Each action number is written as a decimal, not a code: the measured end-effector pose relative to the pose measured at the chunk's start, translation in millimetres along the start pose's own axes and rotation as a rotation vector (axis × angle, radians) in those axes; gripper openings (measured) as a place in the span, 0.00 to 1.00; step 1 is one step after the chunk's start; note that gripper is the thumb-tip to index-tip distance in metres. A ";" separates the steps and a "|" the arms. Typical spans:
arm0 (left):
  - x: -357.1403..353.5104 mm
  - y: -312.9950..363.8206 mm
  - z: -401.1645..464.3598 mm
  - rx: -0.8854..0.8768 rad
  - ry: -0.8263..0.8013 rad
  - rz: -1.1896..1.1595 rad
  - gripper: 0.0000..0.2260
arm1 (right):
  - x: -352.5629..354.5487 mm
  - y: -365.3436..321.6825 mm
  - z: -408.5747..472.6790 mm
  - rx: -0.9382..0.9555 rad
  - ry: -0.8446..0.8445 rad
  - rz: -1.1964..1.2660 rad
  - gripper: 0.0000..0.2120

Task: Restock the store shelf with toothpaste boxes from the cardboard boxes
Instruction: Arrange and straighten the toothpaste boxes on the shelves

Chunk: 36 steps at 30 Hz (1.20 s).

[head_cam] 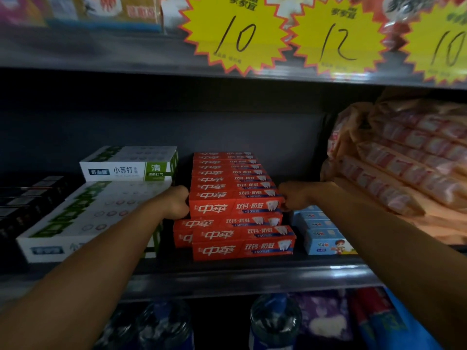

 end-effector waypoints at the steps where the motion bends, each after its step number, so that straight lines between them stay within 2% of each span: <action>1: 1.4 -0.3 -1.3 -0.002 0.000 0.011 0.04 | 2.2 1.0 -1.2 -0.009 0.017 -0.024 0.01; 4: 7.8 -3.8 -3.1 -0.015 0.007 0.055 0.03 | 13.4 3.6 -9.5 -0.037 0.080 -0.052 0.07; 8: 19.2 -8.5 -12.4 -0.012 0.015 0.072 0.06 | 29.0 4.7 -26.1 -0.051 0.157 -0.029 0.03; 11: 23.6 -9.1 -21.2 -0.020 0.022 0.073 0.03 | 36.2 4.3 -40.9 -0.069 0.188 0.008 0.09; 20: 23.3 4.0 -48.3 -0.063 0.047 0.044 0.12 | 41.9 -18.9 -74.0 -0.038 0.273 0.028 0.09; 28: 17.9 5.9 -64.4 -0.065 0.117 0.143 0.17 | 10.4 -47.5 -82.7 0.048 0.192 0.020 0.13; 36: 23.0 5.0 -71.8 -0.035 0.194 0.135 0.08 | 11.9 -60.2 -81.5 0.054 0.186 0.070 0.10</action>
Point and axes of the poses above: each hand's wrist, its own z-axis towards the middle knuckle, its own x-axis out of the back of the hand, y = z × x, the point moved 9 cm from there along z, towards the middle knuckle, and after that the axes turned 4 degrees about y, right-handed, at the moved point
